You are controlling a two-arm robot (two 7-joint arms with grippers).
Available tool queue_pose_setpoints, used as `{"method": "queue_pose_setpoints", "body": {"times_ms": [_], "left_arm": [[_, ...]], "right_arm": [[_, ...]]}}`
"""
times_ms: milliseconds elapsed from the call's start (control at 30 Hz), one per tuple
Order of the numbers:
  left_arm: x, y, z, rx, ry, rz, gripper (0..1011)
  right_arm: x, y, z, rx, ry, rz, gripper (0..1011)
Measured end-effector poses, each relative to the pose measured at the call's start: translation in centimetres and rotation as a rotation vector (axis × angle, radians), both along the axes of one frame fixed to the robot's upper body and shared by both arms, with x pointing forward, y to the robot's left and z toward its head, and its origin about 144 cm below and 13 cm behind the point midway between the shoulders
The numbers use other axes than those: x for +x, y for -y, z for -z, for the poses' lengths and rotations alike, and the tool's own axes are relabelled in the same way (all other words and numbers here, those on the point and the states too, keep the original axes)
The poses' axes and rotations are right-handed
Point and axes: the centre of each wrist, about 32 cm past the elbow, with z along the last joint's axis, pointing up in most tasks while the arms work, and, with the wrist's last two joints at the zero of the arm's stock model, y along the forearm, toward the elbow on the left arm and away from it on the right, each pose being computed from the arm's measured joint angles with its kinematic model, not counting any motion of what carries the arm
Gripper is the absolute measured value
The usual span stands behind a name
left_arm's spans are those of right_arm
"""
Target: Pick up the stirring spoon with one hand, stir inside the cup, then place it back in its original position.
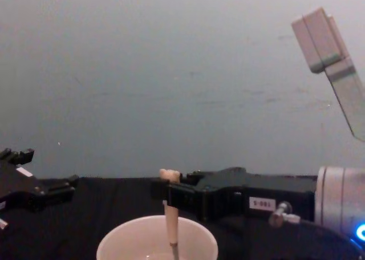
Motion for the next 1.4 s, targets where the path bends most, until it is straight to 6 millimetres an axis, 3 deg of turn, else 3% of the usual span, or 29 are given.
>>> {"method": "queue_pose_setpoints", "body": {"times_ms": [500, 867, 1133, 1400], "left_arm": [[0.0, 0.0, 0.0, 0.000, 0.000, 0.000, 1001], [0.0, 0.0, 0.0, 0.000, 0.000, 0.000, 1001], [0.0, 0.0, 0.0, 0.000, 0.000, 0.000, 1001], [0.0, 0.0, 0.0, 0.000, 0.000, 0.000, 1001]], "right_arm": [[0.7, -1.5, -0.4, 0.023, 0.011, 0.006, 215], [2.7, -2.3, -0.7, 0.047, 0.020, 0.081, 215], [3.9, -1.7, -1.0, 0.050, 0.034, 0.140, 215], [3.6, 0.1, -1.4, 0.045, 0.041, 0.145, 215]]}}
